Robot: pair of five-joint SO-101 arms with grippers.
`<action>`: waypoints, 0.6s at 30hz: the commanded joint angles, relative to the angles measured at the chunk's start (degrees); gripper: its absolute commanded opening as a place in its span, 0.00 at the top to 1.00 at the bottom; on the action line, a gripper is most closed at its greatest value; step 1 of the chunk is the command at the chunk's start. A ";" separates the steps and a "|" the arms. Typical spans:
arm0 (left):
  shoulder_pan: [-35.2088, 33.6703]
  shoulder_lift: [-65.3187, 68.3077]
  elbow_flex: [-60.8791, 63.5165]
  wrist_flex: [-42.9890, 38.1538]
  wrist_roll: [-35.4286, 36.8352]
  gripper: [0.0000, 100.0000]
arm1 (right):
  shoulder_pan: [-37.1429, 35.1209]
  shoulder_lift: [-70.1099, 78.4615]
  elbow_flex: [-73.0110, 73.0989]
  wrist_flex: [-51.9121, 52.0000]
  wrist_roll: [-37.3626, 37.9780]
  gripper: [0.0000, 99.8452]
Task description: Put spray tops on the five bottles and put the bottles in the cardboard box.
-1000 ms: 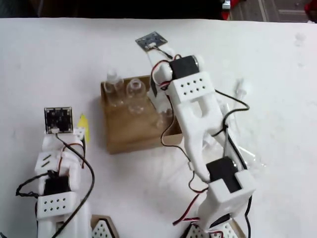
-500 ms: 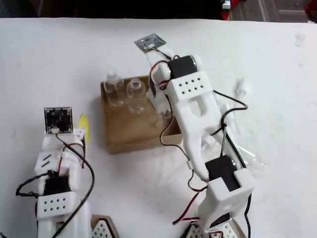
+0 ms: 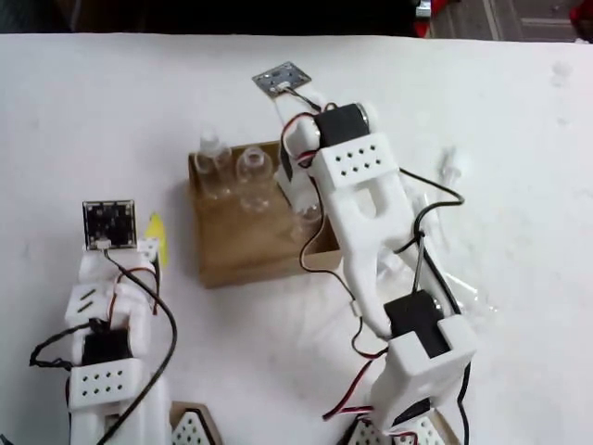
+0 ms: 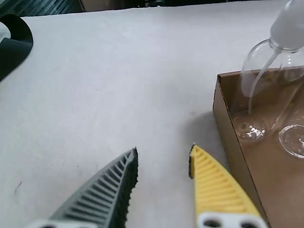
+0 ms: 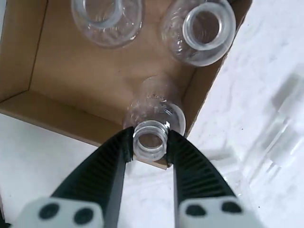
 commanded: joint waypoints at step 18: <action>0.04 -0.84 -2.81 -1.41 0.62 0.83 | -14.46 -0.66 -4.75 -0.75 -0.62 0.98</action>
